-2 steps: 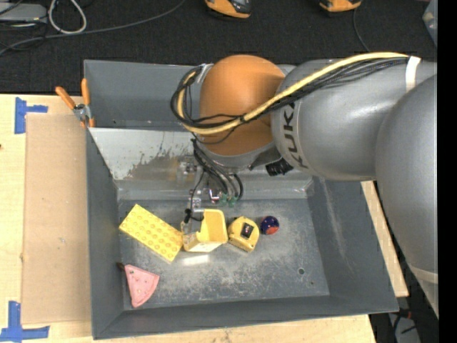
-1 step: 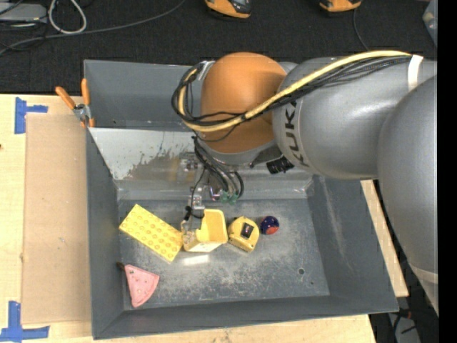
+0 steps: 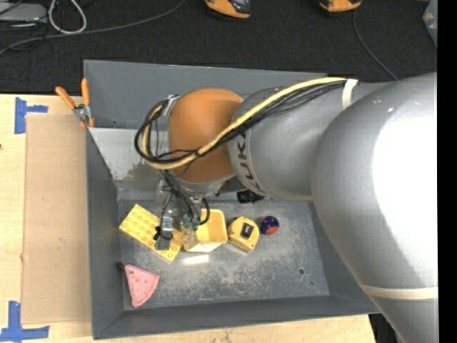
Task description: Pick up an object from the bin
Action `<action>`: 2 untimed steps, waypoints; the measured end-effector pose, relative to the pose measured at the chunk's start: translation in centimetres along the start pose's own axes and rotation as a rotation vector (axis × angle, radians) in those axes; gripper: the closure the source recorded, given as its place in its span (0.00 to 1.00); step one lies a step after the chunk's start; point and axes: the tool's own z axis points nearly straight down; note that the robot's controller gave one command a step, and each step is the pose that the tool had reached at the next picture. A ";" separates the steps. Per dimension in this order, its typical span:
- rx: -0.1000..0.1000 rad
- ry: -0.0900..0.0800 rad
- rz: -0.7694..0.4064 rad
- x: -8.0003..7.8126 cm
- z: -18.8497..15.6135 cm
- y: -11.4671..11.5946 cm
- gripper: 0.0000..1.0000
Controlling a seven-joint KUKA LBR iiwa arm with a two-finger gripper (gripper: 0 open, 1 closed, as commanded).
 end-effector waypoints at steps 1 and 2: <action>-0.003 -0.009 -0.015 0.2 0.0 3.5 0.00; 0.001 0.002 0.264 -0.3 1.2 2.7 0.00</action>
Offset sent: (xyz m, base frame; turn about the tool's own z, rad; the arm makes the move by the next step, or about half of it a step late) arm 0.0073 0.0261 -0.0141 0.3196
